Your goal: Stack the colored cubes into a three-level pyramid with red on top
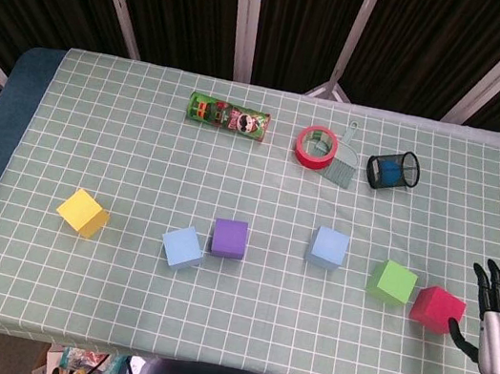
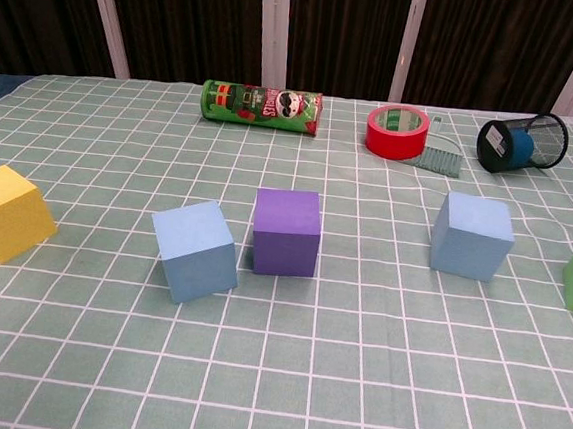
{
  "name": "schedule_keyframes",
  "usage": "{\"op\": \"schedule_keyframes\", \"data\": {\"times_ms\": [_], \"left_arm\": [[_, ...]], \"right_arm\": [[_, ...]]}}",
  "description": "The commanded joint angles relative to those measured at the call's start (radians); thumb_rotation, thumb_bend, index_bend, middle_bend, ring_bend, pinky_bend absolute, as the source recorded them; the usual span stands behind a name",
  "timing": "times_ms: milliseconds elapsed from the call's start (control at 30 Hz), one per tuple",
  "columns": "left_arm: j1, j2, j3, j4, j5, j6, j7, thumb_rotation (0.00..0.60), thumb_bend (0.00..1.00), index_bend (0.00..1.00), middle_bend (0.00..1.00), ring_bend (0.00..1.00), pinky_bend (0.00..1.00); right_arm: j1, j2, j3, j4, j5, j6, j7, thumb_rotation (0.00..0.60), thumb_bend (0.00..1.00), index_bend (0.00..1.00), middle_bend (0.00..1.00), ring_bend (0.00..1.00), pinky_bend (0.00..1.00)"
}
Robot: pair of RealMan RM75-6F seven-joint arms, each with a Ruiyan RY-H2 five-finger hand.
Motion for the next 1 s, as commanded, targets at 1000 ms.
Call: {"op": "schedule_keyframes", "data": {"times_ms": [1000], "left_arm": [[-0.013,-0.003,0.01,-0.026,-0.012,-0.037,0.041,0.6,0.01,0.0,0.0,0.0,0.02]], "right_arm": [[-0.004,0.003,-0.012,0.012,-0.02,0.005,0.013,0.6,0.3,0.0,0.0,0.0,0.0]]}}
